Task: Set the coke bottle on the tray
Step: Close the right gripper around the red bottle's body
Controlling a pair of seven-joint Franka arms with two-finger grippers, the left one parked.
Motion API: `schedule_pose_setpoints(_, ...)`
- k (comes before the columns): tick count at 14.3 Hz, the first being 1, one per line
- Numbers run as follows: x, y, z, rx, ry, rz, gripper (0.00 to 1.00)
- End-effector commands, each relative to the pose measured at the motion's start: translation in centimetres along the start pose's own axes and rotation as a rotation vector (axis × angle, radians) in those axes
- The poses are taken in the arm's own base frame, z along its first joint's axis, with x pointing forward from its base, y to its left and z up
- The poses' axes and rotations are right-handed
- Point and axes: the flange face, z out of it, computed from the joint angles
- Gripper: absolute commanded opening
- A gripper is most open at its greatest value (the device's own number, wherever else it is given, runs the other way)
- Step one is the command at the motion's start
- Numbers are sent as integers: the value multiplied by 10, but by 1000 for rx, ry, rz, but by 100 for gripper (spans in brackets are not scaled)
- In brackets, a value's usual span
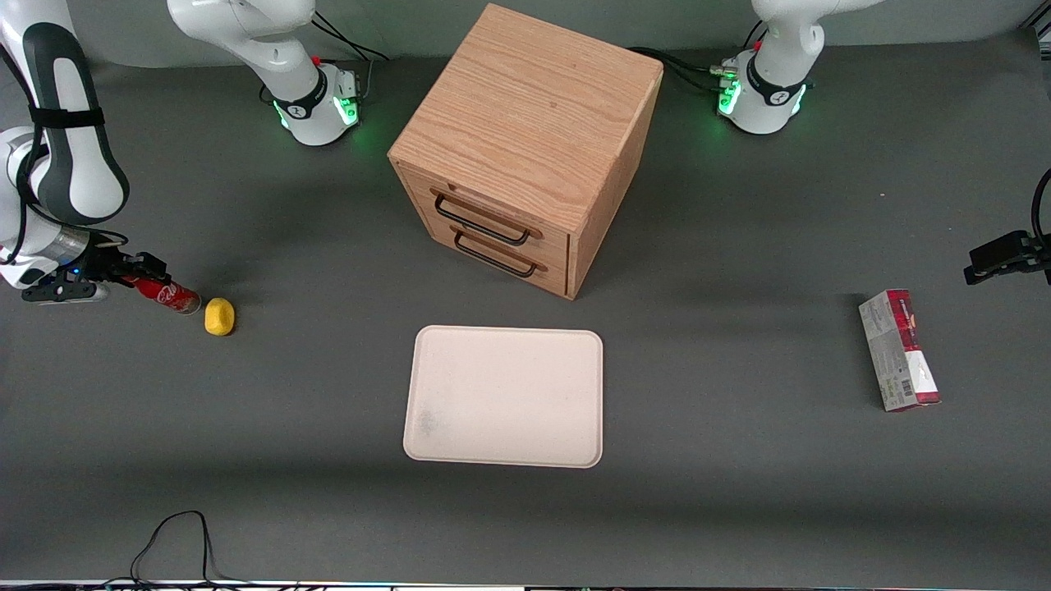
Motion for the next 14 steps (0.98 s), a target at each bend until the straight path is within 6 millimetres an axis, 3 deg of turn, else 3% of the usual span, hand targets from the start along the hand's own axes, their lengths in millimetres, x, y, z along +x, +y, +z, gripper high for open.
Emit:
schedule_pose_setpoints(1, -1, 4, -1, -30, -6, -44, 71)
schedule_pose_setpoints(5, 0, 5, -2, -38, -8, -50, 25)
schedule_pose_setpoints(8, 0, 6, -4, -44, -9, -49, 2)
schedule_pose_setpoints(12, 7, 6, -19, -53, -10, -61, 0)
schedule_pose_setpoints(14, 20, 10, -47, -43, -20, -55, 0)
